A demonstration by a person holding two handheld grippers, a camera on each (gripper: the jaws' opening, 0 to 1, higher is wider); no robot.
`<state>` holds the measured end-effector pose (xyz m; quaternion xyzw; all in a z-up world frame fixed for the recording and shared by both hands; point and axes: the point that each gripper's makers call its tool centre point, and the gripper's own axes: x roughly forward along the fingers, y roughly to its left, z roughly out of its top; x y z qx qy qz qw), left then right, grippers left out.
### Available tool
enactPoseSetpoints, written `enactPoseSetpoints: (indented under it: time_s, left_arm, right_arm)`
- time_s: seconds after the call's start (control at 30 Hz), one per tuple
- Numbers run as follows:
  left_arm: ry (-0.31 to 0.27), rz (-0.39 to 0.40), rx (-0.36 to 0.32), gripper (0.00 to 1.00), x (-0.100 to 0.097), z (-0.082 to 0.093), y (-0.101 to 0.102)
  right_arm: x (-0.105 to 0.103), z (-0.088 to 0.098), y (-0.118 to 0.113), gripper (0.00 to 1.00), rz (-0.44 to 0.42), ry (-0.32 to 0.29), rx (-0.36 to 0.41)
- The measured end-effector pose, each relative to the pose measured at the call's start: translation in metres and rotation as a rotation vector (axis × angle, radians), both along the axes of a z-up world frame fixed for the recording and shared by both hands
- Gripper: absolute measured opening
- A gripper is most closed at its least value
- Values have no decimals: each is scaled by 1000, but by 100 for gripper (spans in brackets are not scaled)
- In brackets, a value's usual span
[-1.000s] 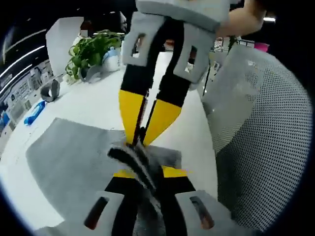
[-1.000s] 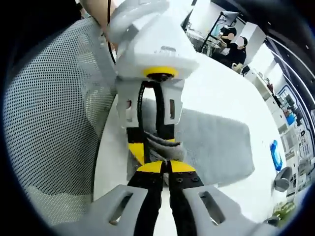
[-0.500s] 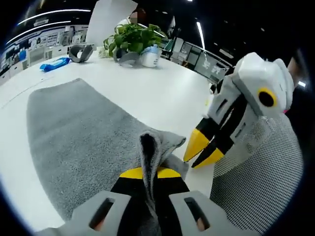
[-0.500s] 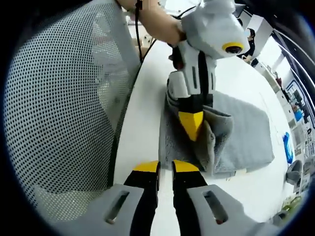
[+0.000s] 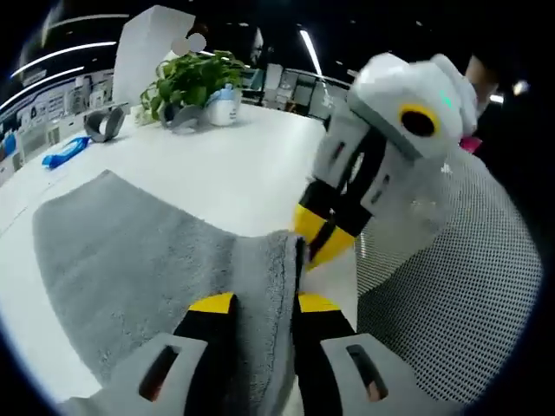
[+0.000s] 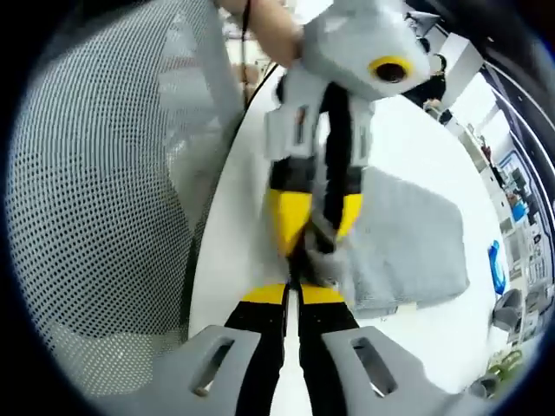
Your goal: Fold the towel on the table until its edges align and the towel forms a compact rectangular stack.
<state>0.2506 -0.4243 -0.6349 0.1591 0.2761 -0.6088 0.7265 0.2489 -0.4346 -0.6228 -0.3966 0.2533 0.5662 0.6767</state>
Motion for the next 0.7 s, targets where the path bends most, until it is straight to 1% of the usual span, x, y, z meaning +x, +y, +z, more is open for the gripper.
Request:
enactPoseSetpoints:
  time_s: [0.03, 0.07, 0.13, 0.17, 0.2, 0.23, 0.27, 0.3, 0.33, 0.37, 0.4, 0.43, 0.47, 0.5, 0.57, 0.6, 0.63, 0.67, 0.7]
  left_arm:
    - [-17, -12, 18, 27, -1, -1, -1]
    - [-64, -28, 51, 28, 1, -4, -2]
    - [-140, -46, 94, 27, 7, -6, -4]
    - [-158, -42, 99, 24, 10, -6, -4]
    - [-165, -24, 99, 17, 13, -6, -4]
    - [-159, 10, 102, 13, 20, -5, -1]
    - [-126, 39, 89, 10, 22, -4, 1]
    - [-61, 83, 56, 8, 24, -2, 2]
    - [-22, 118, 36, 8, 26, -1, 3]
    - [17, 154, 1, 7, 28, 1, 5]
    - [33, 165, -10, 7, 29, 2, 7]
    - [19, 155, -3, 7, 30, 1, 9]
    - [14, 153, 2, 7, 29, 1, 9]
    - [12, 151, 7, 7, 29, 0, 9]
    - [-3, 135, 14, 7, 27, -1, 9]
    - [-19, 117, 22, 7, 26, -1, 8]
    - [-29, 108, 29, 7, 25, -1, 7]
    - [-41, 99, 37, 7, 24, -1, 7]
    - [-46, 94, 40, 7, 24, -1, 6]
  right_arm:
    - [4, 5, 1, 0, -8, -9, 14]
    - [6, 8, 2, 0, -9, -13, 17]
    - [10, 13, 5, 0, -5, -23, 18]
    - [13, 16, 8, 0, -1, -41, 18]
    - [14, 17, 10, 0, 2, -44, 20]
    - [15, 18, 12, 0, 4, -41, 24]
    - [16, 19, 13, 0, 7, -44, 27]
    - [18, 20, 14, 1, 12, -49, 35]
    - [20, 21, 13, 1, 17, -44, 45]
    - [21, 23, 13, 2, 11, -41, 56]
    - [23, 24, 12, 5, -4, -29, 83]
    - [25, 24, 8, 11, -26, -17, 80]
    - [29, 25, 5, 17, -32, -32, 81]
    - [31, 25, 3, 24, -36, -32, 80]
    - [34, 21, 1, 28, -29, -10, 75]
    - [37, 18, 2, 33, -17, -19, 64]
    - [37, 15, 4, 37, 0, -13, 58]
    - [36, 11, 6, 38, 14, 6, 51]
    - [36, 8, 11, 36, 57, 3, 37]
